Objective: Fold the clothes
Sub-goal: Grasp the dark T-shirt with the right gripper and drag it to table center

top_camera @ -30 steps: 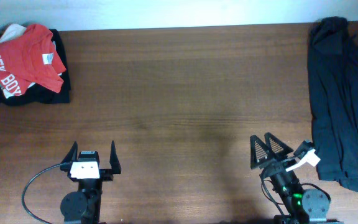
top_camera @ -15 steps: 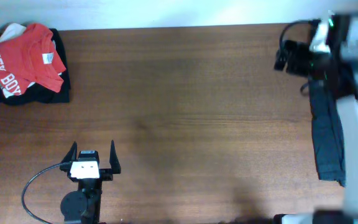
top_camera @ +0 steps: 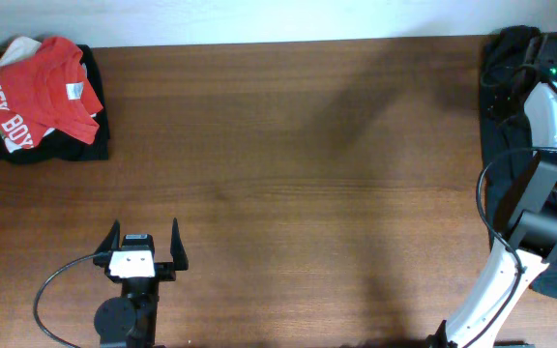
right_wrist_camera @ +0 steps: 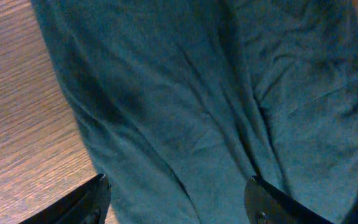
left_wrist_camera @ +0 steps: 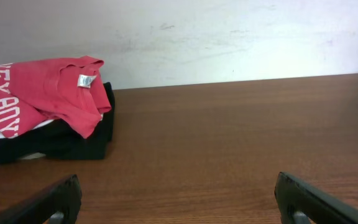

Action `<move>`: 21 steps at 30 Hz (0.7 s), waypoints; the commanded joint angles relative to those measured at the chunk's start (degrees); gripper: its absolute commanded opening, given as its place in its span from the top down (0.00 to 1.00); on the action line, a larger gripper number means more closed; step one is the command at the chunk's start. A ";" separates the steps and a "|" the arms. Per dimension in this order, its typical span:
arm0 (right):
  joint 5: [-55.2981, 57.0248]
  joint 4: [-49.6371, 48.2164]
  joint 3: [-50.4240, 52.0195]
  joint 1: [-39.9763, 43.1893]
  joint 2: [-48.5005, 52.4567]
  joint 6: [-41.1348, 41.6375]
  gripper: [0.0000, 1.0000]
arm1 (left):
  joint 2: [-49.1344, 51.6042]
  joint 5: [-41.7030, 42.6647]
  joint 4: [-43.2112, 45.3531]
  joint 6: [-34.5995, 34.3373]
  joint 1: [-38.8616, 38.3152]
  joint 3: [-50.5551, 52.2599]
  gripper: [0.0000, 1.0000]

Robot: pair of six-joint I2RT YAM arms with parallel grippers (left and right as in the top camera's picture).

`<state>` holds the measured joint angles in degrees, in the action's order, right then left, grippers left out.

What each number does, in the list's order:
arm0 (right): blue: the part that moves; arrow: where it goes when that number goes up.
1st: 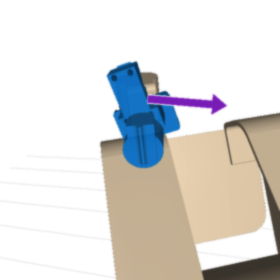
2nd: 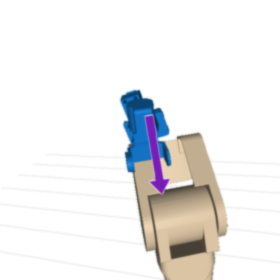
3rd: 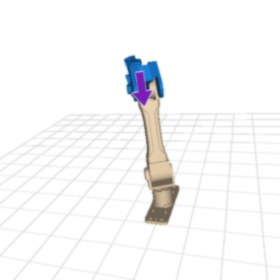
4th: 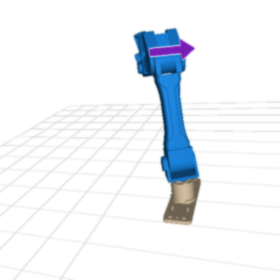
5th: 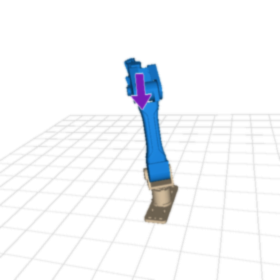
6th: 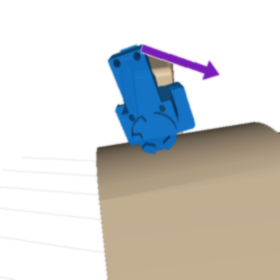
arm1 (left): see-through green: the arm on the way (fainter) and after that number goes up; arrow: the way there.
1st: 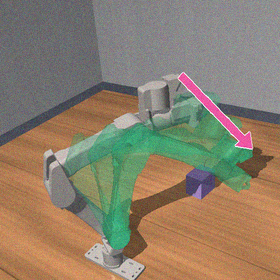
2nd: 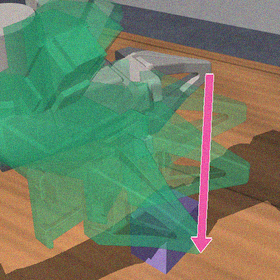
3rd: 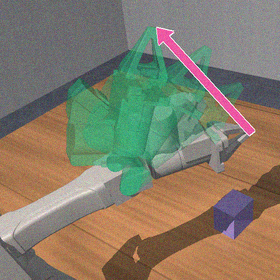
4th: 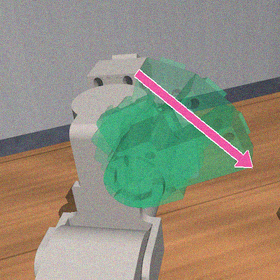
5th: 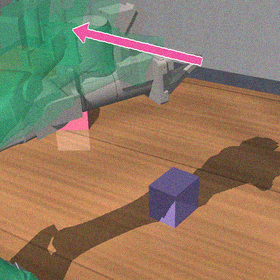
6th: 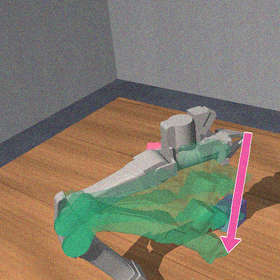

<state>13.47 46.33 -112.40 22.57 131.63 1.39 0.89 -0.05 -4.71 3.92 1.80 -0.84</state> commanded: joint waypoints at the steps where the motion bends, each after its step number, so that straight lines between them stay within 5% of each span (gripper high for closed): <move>1: -7.15 0.52 -0.63 1.25 3.15 0.09 0.27 | -0.26 0.04 -0.07 0.90 0.28 0.35 0.01; 9: -10.49 1.36 -0.63 1.57 7.65 0.07 0.24 | -0.26 0.02 -0.07 0.90 0.28 0.35 0.01; 15: -10.56 1.62 -0.33 1.42 8.52 0.09 0.96 | -0.26 0.04 -0.07 0.90 0.28 0.35 0.01; 21: -26.34 3.13 -0.33 -4.96 8.52 0.15 0.96 | -0.26 0.02 -0.07 0.90 0.28 0.35 0.01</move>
<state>-1.61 48.25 -112.73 22.98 138.06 1.28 0.89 -0.05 -4.71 3.92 1.80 -0.84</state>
